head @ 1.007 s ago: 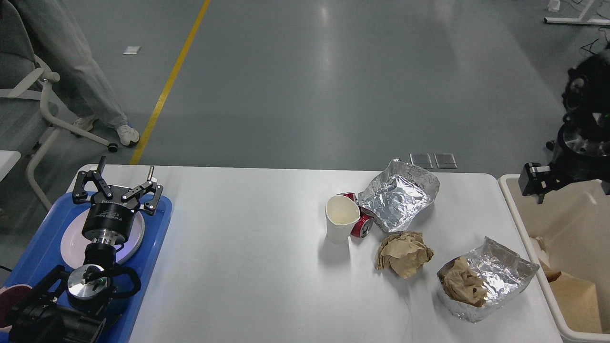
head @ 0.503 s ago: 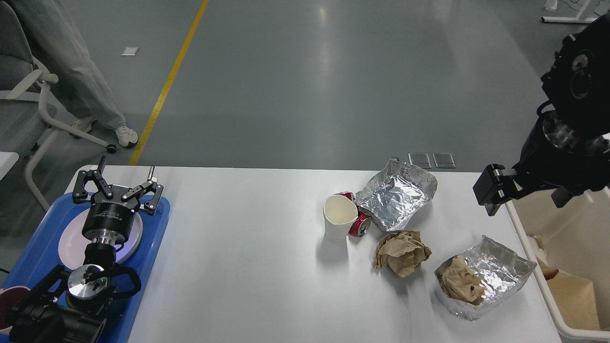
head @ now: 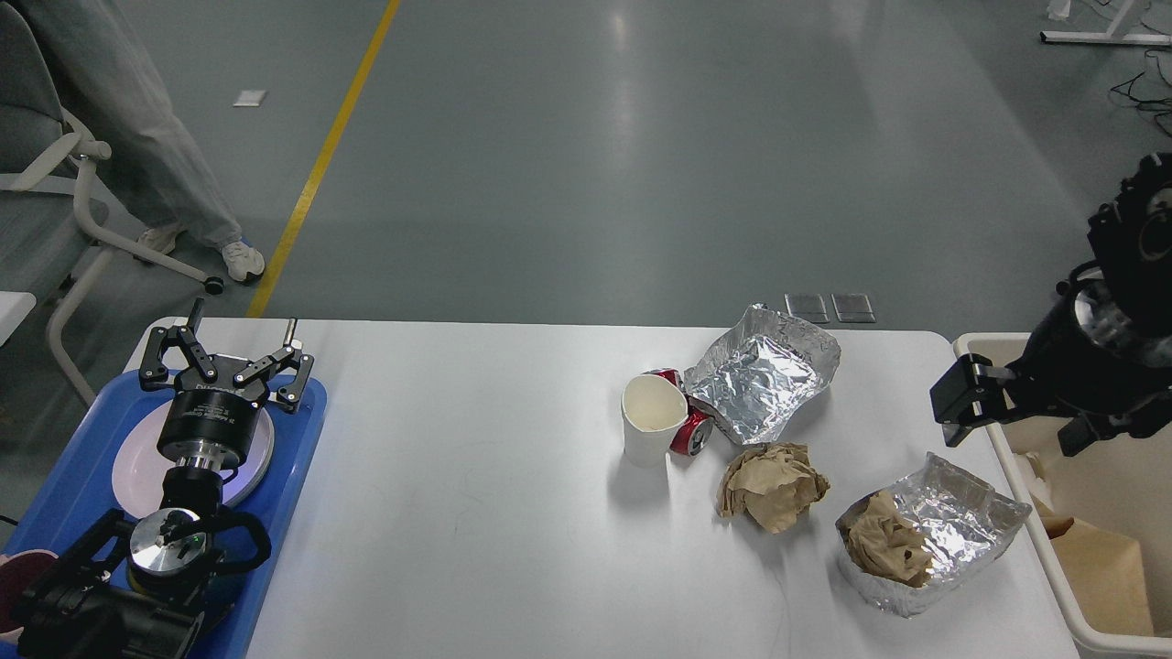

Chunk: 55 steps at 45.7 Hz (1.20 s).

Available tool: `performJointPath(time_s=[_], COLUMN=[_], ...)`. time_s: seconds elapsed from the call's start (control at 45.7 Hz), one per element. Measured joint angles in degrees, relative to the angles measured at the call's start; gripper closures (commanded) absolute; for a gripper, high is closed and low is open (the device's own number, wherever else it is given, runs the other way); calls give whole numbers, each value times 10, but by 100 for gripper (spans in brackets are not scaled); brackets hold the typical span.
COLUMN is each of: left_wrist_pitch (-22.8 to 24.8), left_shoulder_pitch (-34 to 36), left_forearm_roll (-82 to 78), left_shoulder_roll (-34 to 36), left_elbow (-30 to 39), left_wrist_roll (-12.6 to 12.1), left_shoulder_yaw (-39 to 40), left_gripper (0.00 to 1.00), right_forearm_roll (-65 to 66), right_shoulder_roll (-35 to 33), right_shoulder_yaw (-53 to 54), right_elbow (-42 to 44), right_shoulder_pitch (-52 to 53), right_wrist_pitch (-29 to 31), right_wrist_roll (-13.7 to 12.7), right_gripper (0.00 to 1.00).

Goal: Tidy desktop
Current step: 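Move the right gripper out of the bin toward the foil bowl, then grasp the foil-lined bowl of scraps with the right gripper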

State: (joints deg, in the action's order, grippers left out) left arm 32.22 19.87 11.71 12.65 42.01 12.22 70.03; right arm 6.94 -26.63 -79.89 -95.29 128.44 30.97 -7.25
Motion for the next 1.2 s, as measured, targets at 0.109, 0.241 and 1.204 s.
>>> performJointPath(time_s=[0.109, 0.241, 1.204], left_wrist_pitch=[0, 0, 0], left_shoulder_pitch=[0, 0, 0], left_forearm_roll=[0, 0, 0], left_shoulder_roll=[0, 0, 0], left_elbow=[0, 0, 0], left_wrist_roll=[0, 0, 0], left_shoulder_yaw=[0, 0, 0], left_gripper=[4, 4, 4], right_forearm_roll=[-47, -122, -206], right_shoulder_roll=[-4, 14, 29], right_shoulder_yaw=[-1, 2, 128], right_elbow=[1, 17, 285], right_shoulder_pitch=[-45, -126, -537], right_wrist_pitch=[-38, -101, -241], right_wrist_roll=[0, 0, 1], right_gripper=[43, 28, 100])
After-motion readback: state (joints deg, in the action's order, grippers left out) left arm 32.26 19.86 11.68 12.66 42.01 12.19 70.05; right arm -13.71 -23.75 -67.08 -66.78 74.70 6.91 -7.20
